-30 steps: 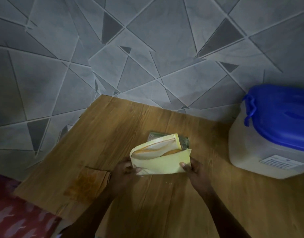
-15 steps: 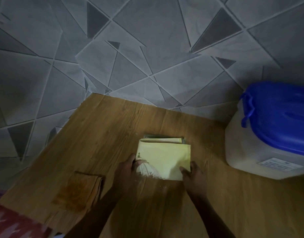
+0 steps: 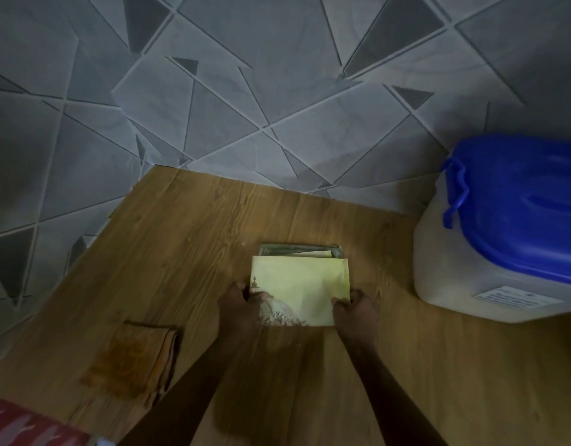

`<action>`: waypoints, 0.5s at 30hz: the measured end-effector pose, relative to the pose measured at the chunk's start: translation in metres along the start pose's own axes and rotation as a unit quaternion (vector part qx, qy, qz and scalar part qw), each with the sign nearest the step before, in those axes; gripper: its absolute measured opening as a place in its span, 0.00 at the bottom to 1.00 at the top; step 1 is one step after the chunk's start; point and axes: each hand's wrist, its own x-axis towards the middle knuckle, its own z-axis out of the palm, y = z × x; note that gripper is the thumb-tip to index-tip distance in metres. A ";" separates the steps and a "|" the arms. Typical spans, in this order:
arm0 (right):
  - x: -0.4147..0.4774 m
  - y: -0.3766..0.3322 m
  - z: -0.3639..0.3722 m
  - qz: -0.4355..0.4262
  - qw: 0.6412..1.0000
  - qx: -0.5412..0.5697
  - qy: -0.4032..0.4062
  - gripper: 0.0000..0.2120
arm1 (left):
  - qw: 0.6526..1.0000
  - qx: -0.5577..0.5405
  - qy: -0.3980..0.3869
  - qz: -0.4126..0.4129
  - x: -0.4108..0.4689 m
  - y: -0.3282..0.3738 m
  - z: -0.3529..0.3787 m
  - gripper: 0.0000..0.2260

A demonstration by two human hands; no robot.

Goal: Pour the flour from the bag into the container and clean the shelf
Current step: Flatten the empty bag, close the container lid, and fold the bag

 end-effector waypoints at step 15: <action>-0.014 -0.031 -0.030 -0.053 0.964 0.252 -0.066 0.10 | 0.986 -0.158 -0.045 0.028 -0.010 0.008 -0.052 0.14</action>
